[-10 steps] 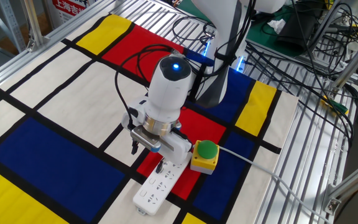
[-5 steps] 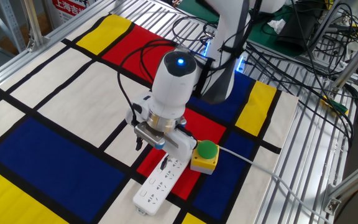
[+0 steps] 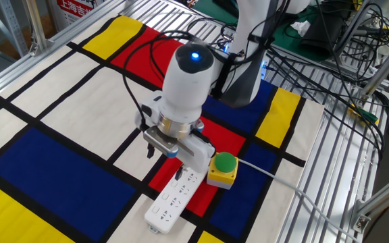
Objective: Turn off the power strip by pressing the button
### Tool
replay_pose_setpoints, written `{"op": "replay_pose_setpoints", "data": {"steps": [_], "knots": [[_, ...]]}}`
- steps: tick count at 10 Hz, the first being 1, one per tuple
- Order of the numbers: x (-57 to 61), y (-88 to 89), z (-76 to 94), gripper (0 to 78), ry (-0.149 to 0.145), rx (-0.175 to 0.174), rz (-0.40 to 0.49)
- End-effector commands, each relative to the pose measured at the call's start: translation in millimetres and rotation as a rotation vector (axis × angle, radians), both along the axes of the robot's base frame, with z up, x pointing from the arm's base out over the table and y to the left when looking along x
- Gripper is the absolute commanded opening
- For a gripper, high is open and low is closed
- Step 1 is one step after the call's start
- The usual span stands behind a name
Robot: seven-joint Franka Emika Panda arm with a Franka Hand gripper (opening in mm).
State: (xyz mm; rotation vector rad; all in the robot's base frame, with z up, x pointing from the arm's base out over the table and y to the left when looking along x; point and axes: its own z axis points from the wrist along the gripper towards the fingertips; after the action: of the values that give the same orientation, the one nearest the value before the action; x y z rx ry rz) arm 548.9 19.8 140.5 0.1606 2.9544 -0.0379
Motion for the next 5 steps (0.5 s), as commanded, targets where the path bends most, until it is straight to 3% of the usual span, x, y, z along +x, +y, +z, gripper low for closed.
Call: {"op": "replay_pose_setpoints", "data": {"steps": [1, 5], "knots": [[11.0, -3.7, 26.6, 77.4, 0.068, -0.002, 0.009], [14.1, -7.9, 49.0, 77.4, 0.121, -0.011, 0.014]]}}
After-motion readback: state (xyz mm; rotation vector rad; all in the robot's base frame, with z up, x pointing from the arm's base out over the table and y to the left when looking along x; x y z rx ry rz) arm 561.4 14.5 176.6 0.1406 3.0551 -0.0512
